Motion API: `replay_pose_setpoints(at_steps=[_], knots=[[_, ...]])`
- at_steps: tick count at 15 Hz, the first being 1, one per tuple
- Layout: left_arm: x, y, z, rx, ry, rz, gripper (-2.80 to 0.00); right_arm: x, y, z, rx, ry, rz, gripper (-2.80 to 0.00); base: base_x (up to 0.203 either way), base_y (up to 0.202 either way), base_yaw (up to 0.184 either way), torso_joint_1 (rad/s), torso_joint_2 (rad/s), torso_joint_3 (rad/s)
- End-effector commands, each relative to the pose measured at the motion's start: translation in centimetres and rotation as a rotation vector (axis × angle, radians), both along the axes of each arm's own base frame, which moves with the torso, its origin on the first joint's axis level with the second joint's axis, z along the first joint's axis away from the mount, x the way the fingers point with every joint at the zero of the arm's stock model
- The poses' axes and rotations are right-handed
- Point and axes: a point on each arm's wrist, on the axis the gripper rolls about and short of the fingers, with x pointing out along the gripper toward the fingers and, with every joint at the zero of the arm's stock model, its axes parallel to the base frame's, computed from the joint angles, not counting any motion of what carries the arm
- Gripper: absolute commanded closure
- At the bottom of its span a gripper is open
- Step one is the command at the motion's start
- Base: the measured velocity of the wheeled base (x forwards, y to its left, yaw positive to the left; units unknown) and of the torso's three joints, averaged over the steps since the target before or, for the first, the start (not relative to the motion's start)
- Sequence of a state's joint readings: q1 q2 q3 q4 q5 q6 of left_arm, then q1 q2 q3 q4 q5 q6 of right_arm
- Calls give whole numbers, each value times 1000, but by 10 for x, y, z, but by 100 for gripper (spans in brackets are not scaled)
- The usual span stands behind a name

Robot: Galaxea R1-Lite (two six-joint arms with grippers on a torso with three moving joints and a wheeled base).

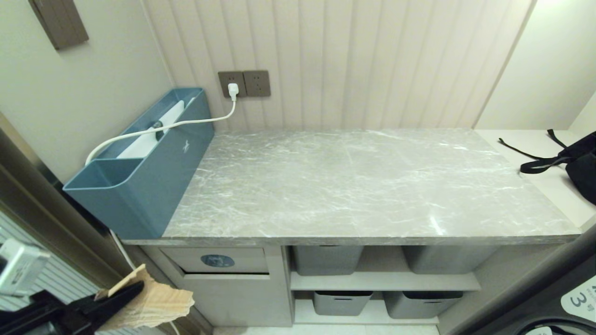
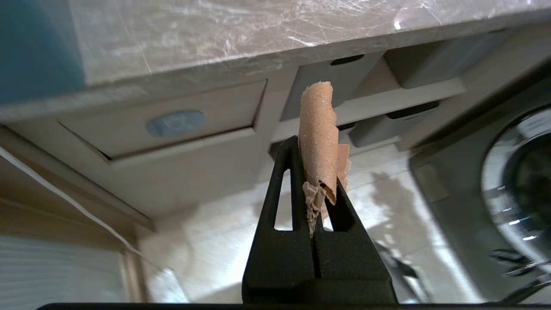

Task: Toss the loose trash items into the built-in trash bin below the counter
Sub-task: Put the garbage in the trash can

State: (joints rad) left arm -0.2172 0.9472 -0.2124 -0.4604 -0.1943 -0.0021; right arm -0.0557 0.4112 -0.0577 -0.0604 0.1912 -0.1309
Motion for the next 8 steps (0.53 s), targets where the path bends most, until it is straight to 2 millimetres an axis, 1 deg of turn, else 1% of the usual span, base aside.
replay_pose_setpoints(at_steps=[1,2,3,5,7,8], knots=[[-17,4,0,73,-96,-22,0,-19,0,-22,-26,45,-46,0,0,0,0,0,0,0],[-19,4,-1,85,-97,-26,0,-17,-2,-21,-41,-6,-114,0,0,0,0,0,0,0],[-22,5,-2,87,-98,-26,0,-16,-3,-20,-33,-41,-145,0,0,0,0,0,0,0],[-28,6,-3,87,-85,-29,0,-21,-3,-22,-22,-96,-141,0,0,0,0,0,0,0],[-33,7,-9,88,-68,-30,0,-31,-3,-24,-5,-224,-127,0,0,0,0,0,0,0],[-35,8,-13,91,-56,-31,0,-34,-3,-25,16,-261,-124,0,0,0,0,0,0,0]])
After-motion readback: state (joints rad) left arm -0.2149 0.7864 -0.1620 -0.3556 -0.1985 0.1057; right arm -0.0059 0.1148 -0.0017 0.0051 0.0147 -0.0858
